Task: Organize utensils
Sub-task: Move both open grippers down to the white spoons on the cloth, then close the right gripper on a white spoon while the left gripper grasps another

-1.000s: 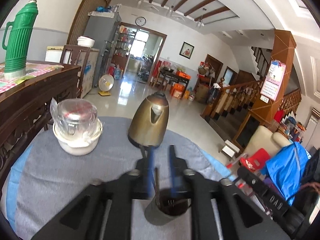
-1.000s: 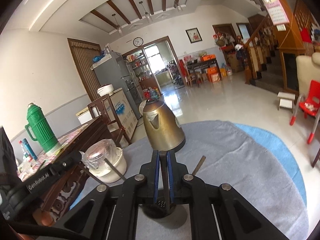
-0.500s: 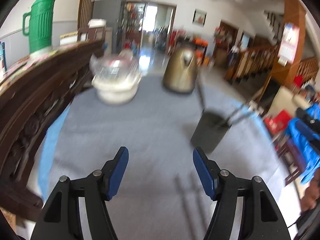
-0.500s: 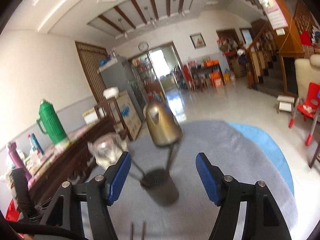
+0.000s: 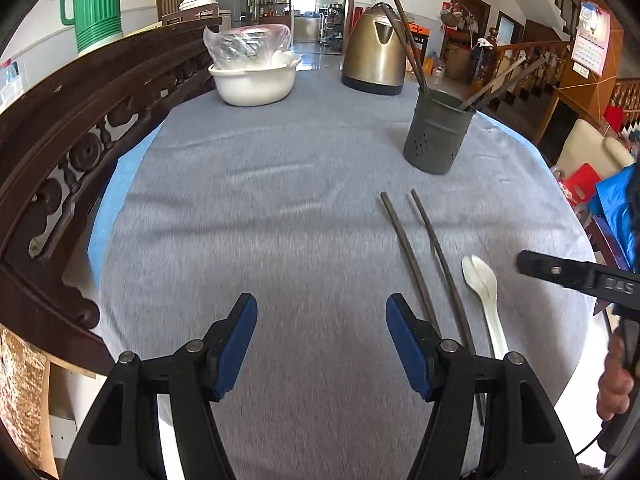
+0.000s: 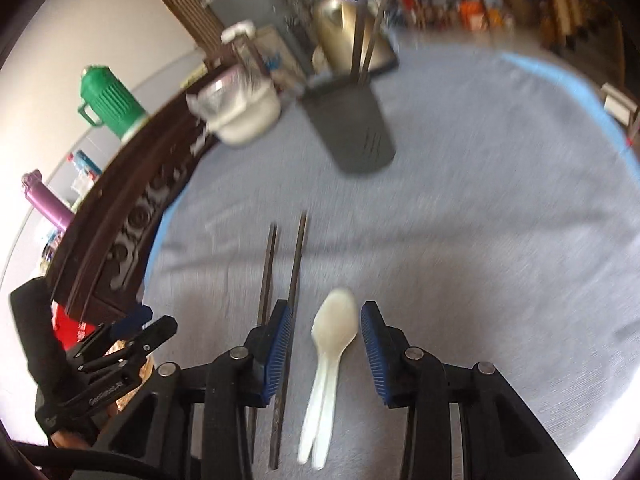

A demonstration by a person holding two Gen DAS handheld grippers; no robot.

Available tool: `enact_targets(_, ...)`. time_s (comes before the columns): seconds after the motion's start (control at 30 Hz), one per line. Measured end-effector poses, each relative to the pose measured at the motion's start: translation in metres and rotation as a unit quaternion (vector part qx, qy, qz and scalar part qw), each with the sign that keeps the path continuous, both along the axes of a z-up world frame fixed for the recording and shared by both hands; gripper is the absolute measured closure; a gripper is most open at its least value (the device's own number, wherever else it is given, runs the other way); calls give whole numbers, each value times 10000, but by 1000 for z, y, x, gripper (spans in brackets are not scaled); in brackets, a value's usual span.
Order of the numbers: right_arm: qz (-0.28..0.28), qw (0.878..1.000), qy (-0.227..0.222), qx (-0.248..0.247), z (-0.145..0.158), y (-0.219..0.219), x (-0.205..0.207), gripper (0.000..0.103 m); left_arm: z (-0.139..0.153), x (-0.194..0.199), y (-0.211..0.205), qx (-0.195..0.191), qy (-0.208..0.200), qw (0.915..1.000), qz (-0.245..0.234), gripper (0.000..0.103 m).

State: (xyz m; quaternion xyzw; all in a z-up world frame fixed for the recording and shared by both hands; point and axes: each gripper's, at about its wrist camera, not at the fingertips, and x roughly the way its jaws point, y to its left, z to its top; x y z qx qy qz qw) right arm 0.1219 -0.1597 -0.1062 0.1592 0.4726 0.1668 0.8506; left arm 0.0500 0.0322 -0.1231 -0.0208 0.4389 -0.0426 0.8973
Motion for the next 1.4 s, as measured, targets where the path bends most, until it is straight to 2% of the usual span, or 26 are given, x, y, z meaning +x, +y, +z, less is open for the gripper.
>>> enact_targets(0.23,-104,9985,490,-239,-29,12,10,63,-3,-3,-1,47,-26,10000,-15,35)
enact_targets(0.33,-108,9977,567,-344,-36,16,11,63,-4,-3,-2,24,-7,10000,-36,35)
enact_targets(0.53,-110,9968,532,-594,-37,26,17,64,-5,-4,-5,41,5,10000,-81,35)
enact_targets(0.67,-90,9959,505,-742,-38,31,21,72,-5,-4,-5,56,15,10000,-69,35)
enact_targets(0.83,-90,9962,409,-762,-38,28,17,73,-6,-6,-7,107,64,9999,-56,35)
enact_targets(1.1,-397,9970,295,-592,-32,3,14,73,3,-12,-18,299,-13,9995,-107,35)
enact_targets(1.27,-660,9952,138,-711,-24,-22,13,73,12,-15,-35,496,-83,9984,-264,35)
enact_targets(1.4,-813,9953,174,-493,-25,-42,10,73,19,-13,-53,604,-97,9973,-396,35)
